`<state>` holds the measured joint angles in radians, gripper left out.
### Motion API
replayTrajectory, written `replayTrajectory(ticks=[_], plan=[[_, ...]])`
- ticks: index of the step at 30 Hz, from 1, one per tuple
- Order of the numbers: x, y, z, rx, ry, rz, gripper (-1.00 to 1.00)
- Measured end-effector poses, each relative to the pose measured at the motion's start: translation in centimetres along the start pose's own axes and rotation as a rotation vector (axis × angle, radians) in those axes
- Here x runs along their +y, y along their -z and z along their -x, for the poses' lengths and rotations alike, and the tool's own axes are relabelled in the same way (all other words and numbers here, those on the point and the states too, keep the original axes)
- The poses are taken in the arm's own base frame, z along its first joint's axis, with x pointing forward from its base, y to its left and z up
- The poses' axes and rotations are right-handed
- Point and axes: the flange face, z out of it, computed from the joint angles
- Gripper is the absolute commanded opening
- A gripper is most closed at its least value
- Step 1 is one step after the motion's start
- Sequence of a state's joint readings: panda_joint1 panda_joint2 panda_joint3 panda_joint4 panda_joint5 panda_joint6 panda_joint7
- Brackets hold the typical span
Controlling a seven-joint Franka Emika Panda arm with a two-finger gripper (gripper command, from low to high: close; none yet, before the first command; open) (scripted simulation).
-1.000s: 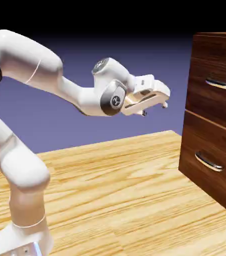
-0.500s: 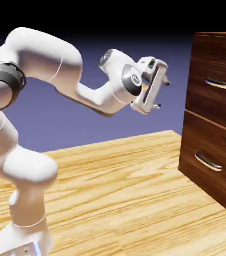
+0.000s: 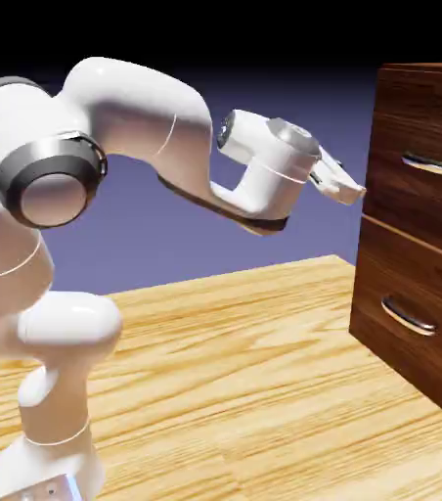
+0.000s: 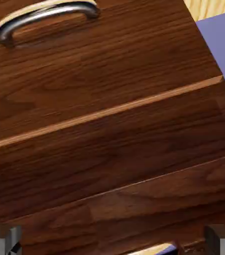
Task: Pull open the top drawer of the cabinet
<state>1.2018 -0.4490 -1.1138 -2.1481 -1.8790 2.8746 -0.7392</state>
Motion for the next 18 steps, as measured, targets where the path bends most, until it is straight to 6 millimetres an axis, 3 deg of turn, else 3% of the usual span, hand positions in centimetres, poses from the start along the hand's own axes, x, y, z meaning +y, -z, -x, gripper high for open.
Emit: replayTrajectory(ticks=[18], plan=[[-0.8, -7.5, 2.6, -0.314, 1.344, 0.038, 0.0]])
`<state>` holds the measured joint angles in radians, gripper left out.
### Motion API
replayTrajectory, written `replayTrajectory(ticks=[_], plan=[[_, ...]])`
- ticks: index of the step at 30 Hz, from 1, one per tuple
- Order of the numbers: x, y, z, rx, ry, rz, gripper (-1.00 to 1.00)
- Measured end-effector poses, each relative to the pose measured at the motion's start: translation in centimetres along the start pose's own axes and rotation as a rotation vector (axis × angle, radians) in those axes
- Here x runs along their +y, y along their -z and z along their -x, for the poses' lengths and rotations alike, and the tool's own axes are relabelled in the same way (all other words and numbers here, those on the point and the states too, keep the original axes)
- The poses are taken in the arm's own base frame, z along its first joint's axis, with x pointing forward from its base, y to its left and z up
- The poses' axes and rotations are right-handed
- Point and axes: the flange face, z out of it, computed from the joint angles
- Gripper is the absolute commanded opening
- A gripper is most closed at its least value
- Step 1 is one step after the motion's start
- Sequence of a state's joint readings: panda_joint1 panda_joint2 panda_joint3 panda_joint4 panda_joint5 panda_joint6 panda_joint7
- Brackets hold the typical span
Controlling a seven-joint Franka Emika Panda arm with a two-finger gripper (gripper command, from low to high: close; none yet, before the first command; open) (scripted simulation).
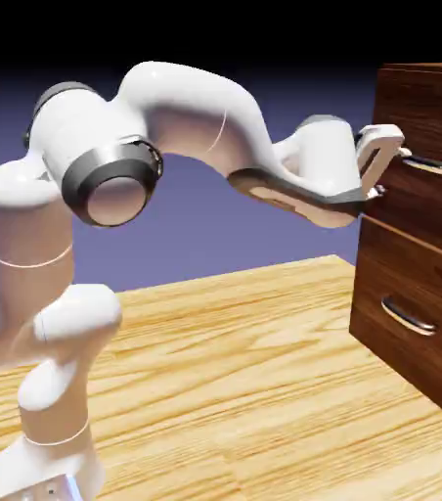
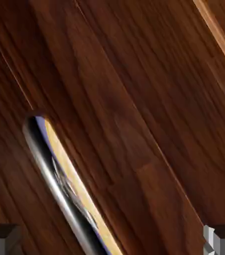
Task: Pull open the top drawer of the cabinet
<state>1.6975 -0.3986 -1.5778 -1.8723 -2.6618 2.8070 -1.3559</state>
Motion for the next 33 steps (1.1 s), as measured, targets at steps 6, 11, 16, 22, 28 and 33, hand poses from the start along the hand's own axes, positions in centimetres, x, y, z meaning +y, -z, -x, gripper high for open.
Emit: replayTrajectory(ticks=[6, 11, 16, 22, 28, 33], plan=[[-0.7, -2.0, 0.2, -0.066, 0.278, -0.024, 0.0], [-0.9, -5.1, 0.5, -0.068, 0.276, -0.026, 0.0], [-0.6, -5.7, 0.3, -0.063, 0.281, -0.023, -1.0], [-0.5, -2.1, 0.0, -0.063, 0.28, -0.023, -1.0], [-0.5, 0.8, -0.1, -0.063, 0.28, -0.023, -1.0], [-0.5, 3.3, -0.3, -0.064, 0.281, -0.024, -1.0]])
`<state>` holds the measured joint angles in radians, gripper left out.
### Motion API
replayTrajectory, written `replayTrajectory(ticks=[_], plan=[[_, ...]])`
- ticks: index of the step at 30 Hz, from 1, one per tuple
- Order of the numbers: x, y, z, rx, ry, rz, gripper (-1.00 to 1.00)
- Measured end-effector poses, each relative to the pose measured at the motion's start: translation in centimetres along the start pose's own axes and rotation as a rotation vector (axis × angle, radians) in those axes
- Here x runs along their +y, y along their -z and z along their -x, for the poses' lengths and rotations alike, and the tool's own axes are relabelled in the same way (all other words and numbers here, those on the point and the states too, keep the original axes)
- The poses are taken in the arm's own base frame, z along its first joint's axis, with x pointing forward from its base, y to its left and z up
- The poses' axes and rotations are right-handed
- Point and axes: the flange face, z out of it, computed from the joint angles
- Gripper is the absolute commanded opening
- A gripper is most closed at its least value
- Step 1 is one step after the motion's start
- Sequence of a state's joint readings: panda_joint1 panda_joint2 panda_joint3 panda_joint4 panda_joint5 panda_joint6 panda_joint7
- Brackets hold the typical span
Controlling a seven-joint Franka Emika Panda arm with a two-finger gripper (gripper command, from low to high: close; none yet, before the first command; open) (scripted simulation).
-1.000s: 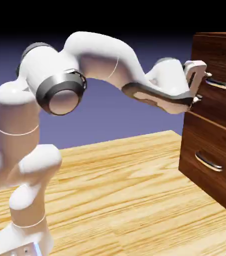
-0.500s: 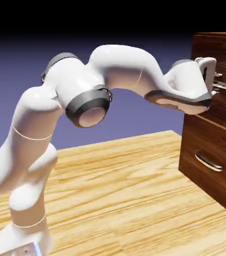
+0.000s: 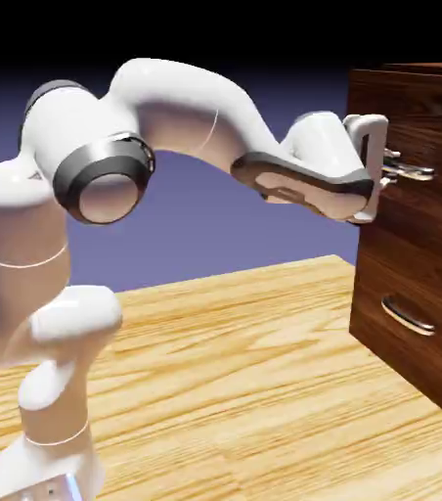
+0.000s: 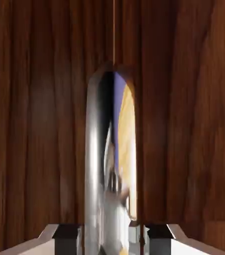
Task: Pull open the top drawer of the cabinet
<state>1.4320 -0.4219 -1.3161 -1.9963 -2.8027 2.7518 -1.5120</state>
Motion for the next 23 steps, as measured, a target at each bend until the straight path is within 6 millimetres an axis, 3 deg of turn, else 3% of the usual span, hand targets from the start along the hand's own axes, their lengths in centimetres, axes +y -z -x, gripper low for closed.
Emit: replayTrajectory(ticks=[6, 8, 13, 19, 20, 22, 23], plan=[[0.0, 0.7, 0.0, 0.0, -0.001, 0.0, -1.0], [0.0, 1.7, 0.0, 0.001, -0.001, 0.001, -1.0], [0.0, 6.1, 0.0, 0.001, 0.0, 0.001, -1.0], [0.0, 13.2, 0.0, 0.001, 0.0, 0.001, -1.0], [0.0, 14.3, 0.0, 0.001, 0.0, 0.001, 1.0], [0.0, 14.3, 0.0, 0.001, 0.0, 0.001, 1.0], [0.0, 15.6, 0.0, 0.001, -0.003, 0.003, 1.0]])
